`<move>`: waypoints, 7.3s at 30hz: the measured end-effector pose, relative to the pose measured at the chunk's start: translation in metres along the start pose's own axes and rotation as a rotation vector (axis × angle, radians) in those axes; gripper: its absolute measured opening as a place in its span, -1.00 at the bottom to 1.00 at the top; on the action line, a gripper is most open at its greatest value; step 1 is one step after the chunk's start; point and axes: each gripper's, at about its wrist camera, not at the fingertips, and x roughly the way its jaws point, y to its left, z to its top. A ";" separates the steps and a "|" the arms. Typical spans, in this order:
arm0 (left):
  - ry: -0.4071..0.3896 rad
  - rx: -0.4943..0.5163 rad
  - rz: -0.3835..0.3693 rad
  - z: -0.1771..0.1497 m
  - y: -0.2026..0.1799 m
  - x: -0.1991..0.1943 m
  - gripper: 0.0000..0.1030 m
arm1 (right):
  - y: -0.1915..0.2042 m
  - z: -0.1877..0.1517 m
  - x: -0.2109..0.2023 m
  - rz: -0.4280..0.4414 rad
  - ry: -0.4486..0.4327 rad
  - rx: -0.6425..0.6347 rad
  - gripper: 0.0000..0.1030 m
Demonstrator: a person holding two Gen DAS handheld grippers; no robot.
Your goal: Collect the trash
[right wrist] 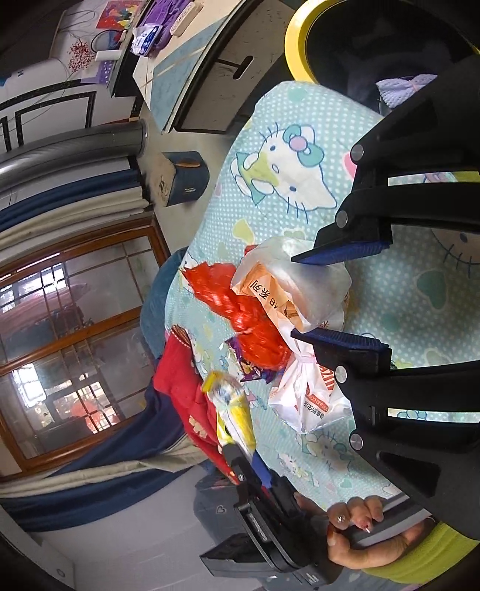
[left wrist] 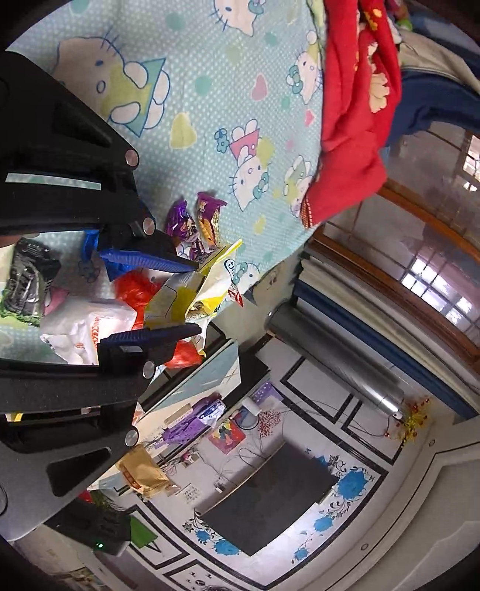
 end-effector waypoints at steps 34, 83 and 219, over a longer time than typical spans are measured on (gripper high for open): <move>0.028 0.206 -0.147 -0.031 -0.085 -0.005 -0.59 | -0.098 0.005 -0.106 -0.201 -0.187 0.162 -0.39; 0.321 0.508 -0.370 -0.156 -0.206 0.082 -0.59 | -0.224 -0.042 -0.175 -0.571 -0.252 0.347 -0.39; 0.250 -0.037 0.099 0.038 0.099 0.142 0.17 | -0.035 0.007 0.104 -0.106 0.158 0.093 -0.58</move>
